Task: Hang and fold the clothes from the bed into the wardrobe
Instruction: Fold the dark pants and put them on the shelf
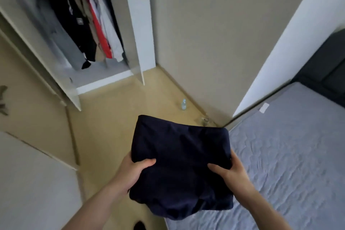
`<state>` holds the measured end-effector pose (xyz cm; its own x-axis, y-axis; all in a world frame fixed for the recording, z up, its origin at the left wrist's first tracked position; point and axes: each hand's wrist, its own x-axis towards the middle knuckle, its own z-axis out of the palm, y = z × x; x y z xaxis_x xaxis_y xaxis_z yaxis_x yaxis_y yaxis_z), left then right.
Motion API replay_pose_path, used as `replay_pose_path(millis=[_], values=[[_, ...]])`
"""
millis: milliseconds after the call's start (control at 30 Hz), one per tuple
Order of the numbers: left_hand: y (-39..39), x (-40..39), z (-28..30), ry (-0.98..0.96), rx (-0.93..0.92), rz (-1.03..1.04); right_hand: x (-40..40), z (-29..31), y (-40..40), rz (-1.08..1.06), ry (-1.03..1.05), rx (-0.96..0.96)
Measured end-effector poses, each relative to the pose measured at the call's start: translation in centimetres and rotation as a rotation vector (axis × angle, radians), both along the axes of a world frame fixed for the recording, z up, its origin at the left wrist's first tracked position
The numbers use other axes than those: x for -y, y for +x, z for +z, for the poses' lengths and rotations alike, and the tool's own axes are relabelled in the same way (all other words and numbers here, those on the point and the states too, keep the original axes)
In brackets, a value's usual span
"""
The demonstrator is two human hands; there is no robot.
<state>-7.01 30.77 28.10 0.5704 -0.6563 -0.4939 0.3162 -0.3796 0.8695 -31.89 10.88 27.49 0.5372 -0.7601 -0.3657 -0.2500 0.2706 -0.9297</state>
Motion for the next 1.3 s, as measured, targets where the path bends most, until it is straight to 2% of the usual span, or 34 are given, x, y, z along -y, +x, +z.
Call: replay_pose_path(millis=[233, 567, 833, 1300], values=[[12.4, -6.0, 4.5, -0.1, 0.021, 0.229, -0.6, 5.9, 17.3, 0.219, -0.1, 0.119], [28.7, -8.2, 10.3, -0.187, 0.13, 0.335, -0.9, 11.0, 36.5, 0.352, -0.178, 0.205], [40.4, -5.4, 14.2, -0.213, 0.16, 0.416, 3.1, 14.9, 50.2, 0.461, -0.218, 0.284], [63.9, 5.5, 21.4, -0.228, 0.281, 0.519, 15.3, 19.9, 77.3, 0.526, -0.197, 0.332]])
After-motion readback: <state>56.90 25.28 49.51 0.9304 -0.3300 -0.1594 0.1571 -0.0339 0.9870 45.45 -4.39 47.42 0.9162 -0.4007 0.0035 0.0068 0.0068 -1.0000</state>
